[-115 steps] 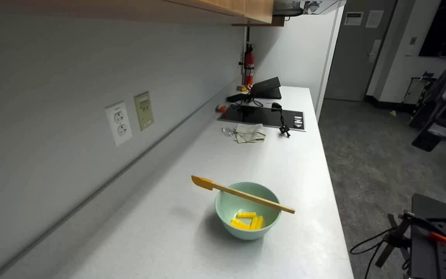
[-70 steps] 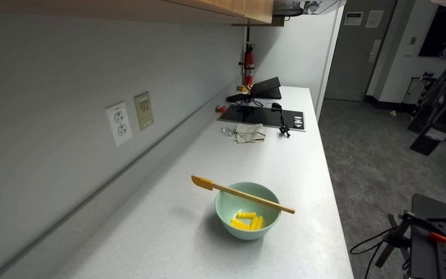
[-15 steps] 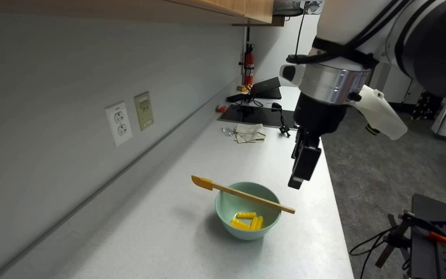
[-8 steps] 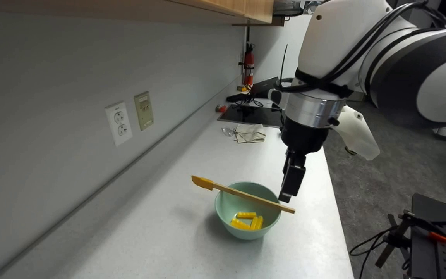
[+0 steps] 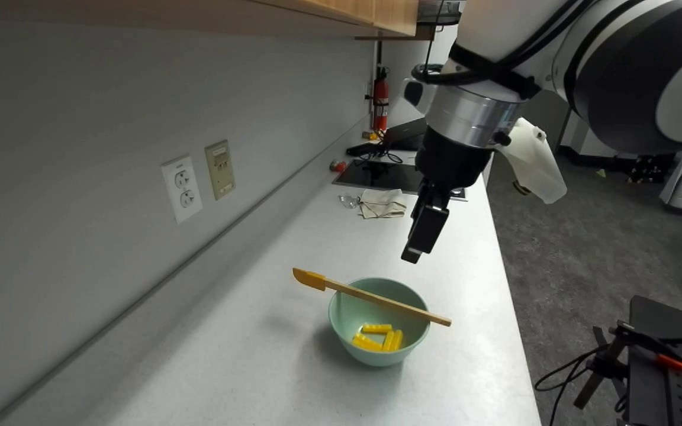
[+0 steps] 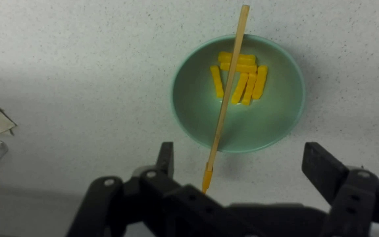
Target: Use the wooden spoon to stir the contents in the blue bowl
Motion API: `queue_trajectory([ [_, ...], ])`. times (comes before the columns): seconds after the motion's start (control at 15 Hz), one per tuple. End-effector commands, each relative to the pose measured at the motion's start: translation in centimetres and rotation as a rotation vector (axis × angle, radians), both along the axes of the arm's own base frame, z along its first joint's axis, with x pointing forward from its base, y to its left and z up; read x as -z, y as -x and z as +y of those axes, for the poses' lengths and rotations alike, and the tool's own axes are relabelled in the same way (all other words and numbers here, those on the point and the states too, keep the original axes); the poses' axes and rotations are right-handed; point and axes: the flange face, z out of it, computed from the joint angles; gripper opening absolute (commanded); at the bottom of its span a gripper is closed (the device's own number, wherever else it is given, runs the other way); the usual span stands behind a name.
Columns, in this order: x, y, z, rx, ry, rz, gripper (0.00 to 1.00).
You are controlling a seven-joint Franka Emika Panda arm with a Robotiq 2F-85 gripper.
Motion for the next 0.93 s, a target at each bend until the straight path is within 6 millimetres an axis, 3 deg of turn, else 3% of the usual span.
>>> queue_trajectory([
  [0.0,0.0,-0.2,-0.1,0.004,-0.001,0.001,1.0],
  [0.53,0.6,-0.4,-0.3,0.014,-0.005,0.008,1.0],
  [0.87,3.6,-0.5,-0.1,0.008,0.0,0.056,1.0],
])
